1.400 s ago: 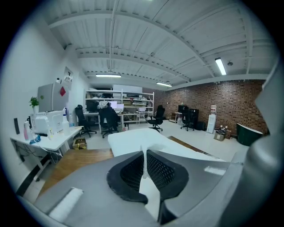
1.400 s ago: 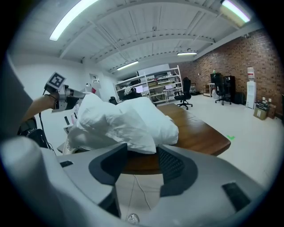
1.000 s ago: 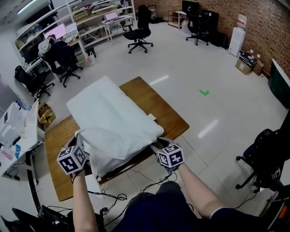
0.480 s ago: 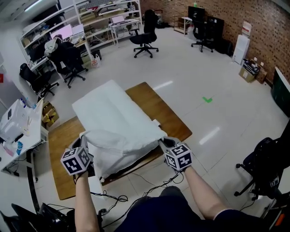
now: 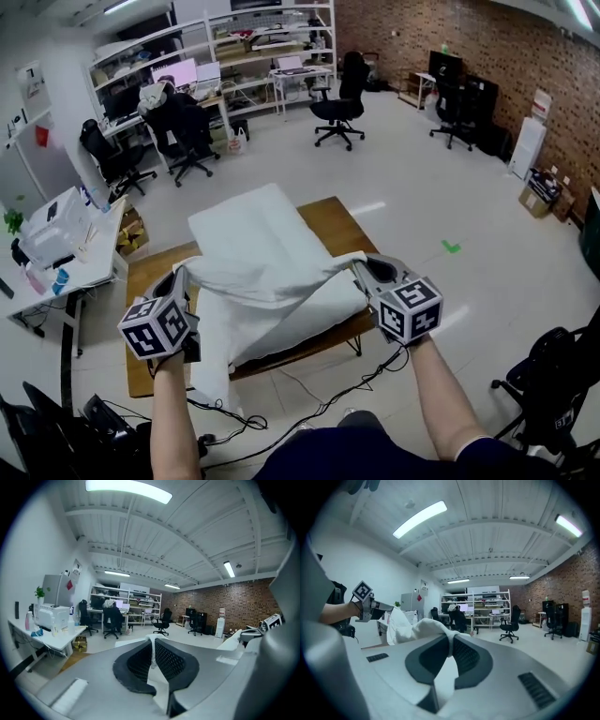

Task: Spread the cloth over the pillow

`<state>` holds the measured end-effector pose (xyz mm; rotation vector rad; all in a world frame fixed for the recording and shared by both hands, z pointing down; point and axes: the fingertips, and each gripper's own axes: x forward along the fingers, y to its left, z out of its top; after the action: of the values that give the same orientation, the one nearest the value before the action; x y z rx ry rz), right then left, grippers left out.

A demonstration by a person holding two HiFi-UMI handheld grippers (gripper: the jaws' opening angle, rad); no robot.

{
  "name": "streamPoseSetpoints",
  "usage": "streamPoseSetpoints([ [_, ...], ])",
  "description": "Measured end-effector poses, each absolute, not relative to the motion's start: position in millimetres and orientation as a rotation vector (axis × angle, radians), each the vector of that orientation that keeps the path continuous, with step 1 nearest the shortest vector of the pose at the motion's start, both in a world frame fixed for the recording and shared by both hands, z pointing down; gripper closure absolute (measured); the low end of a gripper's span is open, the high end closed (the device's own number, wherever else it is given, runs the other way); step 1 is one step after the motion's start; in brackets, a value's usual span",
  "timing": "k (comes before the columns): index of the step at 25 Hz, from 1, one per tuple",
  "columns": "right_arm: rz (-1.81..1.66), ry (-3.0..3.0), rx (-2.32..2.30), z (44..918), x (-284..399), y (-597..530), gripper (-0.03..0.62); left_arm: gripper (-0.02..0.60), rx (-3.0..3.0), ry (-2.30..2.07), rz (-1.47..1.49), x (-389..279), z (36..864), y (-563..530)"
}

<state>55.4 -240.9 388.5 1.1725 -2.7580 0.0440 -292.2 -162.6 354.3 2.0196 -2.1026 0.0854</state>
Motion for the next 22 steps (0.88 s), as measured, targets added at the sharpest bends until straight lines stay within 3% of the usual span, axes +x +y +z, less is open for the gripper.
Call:
streamPoseSetpoints([
  [15, -0.254, -2.951, 1.235, 227.0, 59.1, -247.0, 0.562, 0.581, 2.167, -2.275, -0.136, -278.1, 202.7, -109.4],
  [22, -0.349, -2.961, 1.255, 177.8, 97.6, -241.0, 0.56, 0.581, 2.168, -2.371, -0.234, -252.8, 148.6, -73.4],
])
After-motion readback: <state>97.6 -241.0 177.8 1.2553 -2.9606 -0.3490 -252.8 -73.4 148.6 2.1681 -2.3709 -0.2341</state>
